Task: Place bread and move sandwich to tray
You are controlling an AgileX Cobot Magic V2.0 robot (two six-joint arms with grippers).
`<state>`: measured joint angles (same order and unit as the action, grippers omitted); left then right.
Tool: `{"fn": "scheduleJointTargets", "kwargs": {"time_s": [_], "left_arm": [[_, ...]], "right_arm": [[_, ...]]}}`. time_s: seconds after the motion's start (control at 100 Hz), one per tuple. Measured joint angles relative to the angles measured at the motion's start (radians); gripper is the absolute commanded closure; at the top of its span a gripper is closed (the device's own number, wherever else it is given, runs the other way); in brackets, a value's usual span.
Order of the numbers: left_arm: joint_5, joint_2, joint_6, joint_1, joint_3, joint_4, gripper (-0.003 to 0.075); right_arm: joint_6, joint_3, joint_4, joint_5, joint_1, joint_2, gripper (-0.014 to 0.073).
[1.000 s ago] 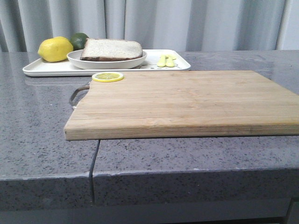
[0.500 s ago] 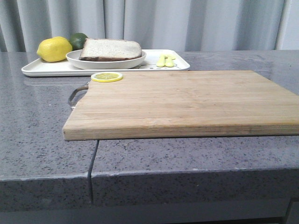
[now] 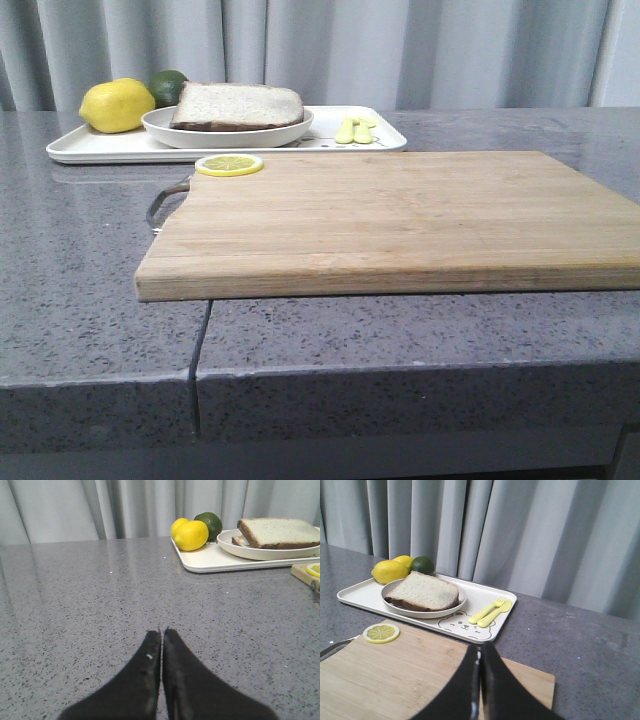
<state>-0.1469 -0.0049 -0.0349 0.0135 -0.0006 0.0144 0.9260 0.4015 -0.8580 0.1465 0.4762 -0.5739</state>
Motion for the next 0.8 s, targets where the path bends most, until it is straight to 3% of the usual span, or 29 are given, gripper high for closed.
{"fn": "scheduleJointTargets", "kwargs": {"time_s": [0.23,0.31,0.45,0.6,0.7,0.8], "left_arm": [[0.000,0.000,0.000,0.000,0.000,0.000,0.0740],[0.000,0.000,0.000,0.000,0.000,0.000,0.0740],[0.000,0.000,0.000,0.000,0.000,0.000,0.0740],[0.000,0.000,0.000,0.000,0.000,0.000,0.0740],[0.002,0.000,0.000,0.000,0.001,0.000,0.0740],[0.002,0.000,0.000,0.000,0.000,0.000,0.0740]], "right_arm": [[-0.006,-0.040,0.007,0.027,0.000,0.010,0.0664],[-0.063,-0.069,0.095,0.010,0.000,0.045,0.0664],[-0.359,-0.129,0.430,-0.039,-0.040,0.140,0.0664],[-0.804,-0.196,0.756,-0.113,-0.202,0.264,0.0664],[-0.974,-0.233,0.882,-0.156,-0.293,0.354,0.0664],[-1.038,-0.282,0.936,-0.170,-0.332,0.433,0.0664]]}}
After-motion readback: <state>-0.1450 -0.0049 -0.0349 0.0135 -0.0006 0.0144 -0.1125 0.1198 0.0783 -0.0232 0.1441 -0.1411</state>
